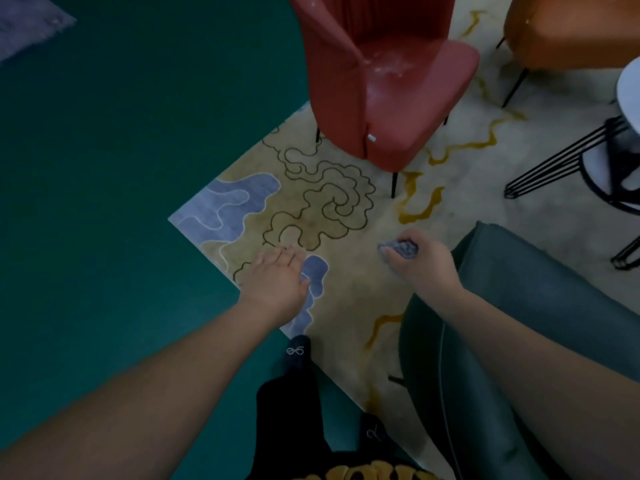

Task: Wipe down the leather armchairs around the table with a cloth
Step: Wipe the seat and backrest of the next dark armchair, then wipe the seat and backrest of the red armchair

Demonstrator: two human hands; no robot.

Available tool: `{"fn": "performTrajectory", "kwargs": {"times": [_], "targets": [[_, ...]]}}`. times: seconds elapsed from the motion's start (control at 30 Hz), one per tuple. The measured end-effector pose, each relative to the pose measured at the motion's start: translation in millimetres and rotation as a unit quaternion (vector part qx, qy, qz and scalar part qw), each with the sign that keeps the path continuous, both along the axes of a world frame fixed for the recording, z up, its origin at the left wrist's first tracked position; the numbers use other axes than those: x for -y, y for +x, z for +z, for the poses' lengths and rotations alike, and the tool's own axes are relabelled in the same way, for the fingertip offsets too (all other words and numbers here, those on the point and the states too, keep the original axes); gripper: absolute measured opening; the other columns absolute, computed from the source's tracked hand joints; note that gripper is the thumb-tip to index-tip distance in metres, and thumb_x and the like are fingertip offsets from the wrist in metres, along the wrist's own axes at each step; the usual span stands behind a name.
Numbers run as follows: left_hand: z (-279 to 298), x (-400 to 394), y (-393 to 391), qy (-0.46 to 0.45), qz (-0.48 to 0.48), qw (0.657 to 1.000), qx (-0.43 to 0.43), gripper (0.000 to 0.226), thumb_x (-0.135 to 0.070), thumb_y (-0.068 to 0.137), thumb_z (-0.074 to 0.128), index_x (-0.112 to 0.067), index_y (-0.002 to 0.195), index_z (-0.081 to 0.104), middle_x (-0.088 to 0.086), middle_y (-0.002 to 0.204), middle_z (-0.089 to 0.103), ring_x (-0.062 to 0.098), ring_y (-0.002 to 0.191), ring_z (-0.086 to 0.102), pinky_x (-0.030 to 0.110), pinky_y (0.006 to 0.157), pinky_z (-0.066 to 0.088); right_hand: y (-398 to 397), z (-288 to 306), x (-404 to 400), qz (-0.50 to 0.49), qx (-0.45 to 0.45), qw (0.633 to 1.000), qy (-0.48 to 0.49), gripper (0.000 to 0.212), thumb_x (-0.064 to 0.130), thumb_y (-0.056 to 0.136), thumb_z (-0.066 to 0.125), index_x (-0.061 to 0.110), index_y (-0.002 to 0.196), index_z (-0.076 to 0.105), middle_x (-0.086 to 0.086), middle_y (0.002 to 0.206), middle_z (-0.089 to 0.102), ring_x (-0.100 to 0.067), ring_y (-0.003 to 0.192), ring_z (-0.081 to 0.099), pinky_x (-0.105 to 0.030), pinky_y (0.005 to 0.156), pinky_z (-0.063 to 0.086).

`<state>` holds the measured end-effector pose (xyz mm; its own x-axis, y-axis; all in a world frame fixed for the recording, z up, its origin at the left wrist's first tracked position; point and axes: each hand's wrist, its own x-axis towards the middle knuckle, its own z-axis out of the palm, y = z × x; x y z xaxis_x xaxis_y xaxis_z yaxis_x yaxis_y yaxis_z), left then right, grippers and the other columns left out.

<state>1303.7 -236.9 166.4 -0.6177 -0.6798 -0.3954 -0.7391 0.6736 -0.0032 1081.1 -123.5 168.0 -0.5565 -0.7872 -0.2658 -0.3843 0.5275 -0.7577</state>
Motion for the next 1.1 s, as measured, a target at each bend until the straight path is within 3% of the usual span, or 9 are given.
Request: {"fn": "performTrajectory", "kwargs": {"times": [0.07,0.23,0.37,0.43,0.53,0.73,0.87,1.1], "targets": [[1.0,34.2,-12.3,0.004,-0.025,1.000,-0.004,0.060,-0.044,0.101,0.022,-0.019,0.154,0.009,-0.002,0.161,0.008,0.016,0.147,0.003,0.039,0.119,0.000,-5.7,-0.7,25.1,-0.014,-0.033,0.999,0.013,0.024,0.042,0.084,0.066,0.020,0.082,0.058,-0.002,0.081,0.060,-0.018,0.072,0.057,-0.036,0.062,0.049],[8.7,115.4,-41.8,0.011,-0.094,0.995,-0.020,0.060,-0.043,0.101,0.025,-0.019,0.154,0.010,-0.002,0.161,0.008,0.017,0.147,0.003,0.040,0.119,-0.001,-18.6,7.4,91.9,-0.063,-0.069,0.994,0.055,0.025,0.030,0.087,0.062,0.018,0.072,0.046,-0.001,0.068,0.049,-0.017,0.062,0.048,-0.028,0.053,0.037],[13.8,171.2,-73.6,0.004,-0.141,0.990,-0.028,0.060,-0.045,0.100,0.027,-0.018,0.153,0.013,-0.001,0.160,0.013,0.018,0.147,0.005,0.042,0.119,0.000,-34.0,13.5,129.9,-0.099,-0.089,0.990,0.041,0.014,0.028,0.088,0.061,0.021,0.098,0.052,0.003,0.081,0.058,-0.014,0.071,0.057,-0.030,0.063,0.048],[14.9,192.8,-91.2,-0.001,-0.164,0.986,-0.032,0.061,-0.045,0.100,0.028,-0.019,0.153,0.015,-0.001,0.160,0.015,0.018,0.147,0.006,0.042,0.119,0.001,-43.1,11.9,143.1,-0.094,-0.113,0.989,0.026,0.022,0.028,0.089,0.059,0.028,0.111,0.059,0.005,0.093,0.062,-0.013,0.081,0.059,-0.030,0.071,0.052],[12.3,218.2,-121.0,0.005,-0.177,0.983,-0.038,0.061,-0.046,0.100,0.028,-0.019,0.153,0.016,-0.001,0.160,0.016,0.019,0.147,0.007,0.043,0.119,0.002,-64.2,7.6,161.3,-0.089,-0.153,0.984,0.033,0.017,0.028,0.088,0.057,0.028,0.102,0.068,0.005,0.094,0.064,-0.012,0.082,0.057,-0.028,0.070,0.050],[3.0,259.5,-186.8,0.027,-0.186,0.982,-0.018,0.060,-0.046,0.099,0.029,-0.022,0.152,0.017,-0.001,0.158,0.023,0.021,0.145,0.016,0.043,0.118,0.006,-130.7,-2.4,195.7,-0.119,-0.119,0.984,0.062,0.012,0.035,0.088,0.056,0.030,0.090,0.067,0.008,0.087,0.062,-0.007,0.077,0.055,-0.025,0.062,0.043],[2.6,286.6,-247.7,0.019,-0.181,0.983,-0.019,0.058,-0.046,0.098,0.031,-0.023,0.151,0.021,0.000,0.153,0.033,0.022,0.140,0.026,0.043,0.116,0.014,-189.9,-1.4,223.4,-0.131,-0.108,0.983,0.064,0.011,0.035,0.087,0.059,0.027,0.085,0.066,0.007,0.082,0.062,-0.012,0.077,0.057,-0.029,0.066,0.048],[10.8,324.3,-351.8,0.020,-0.187,0.982,-0.031,0.058,-0.046,0.099,0.032,-0.022,0.151,0.021,-0.001,0.152,0.033,0.021,0.140,0.025,0.042,0.115,0.014,-294.9,3.7,280.4,-0.129,-0.114,0.982,0.082,0.022,0.035,0.085,0.057,0.015,0.083,0.066,-0.003,0.080,0.065,-0.018,0.075,0.059,-0.038,0.070,0.053]]}}
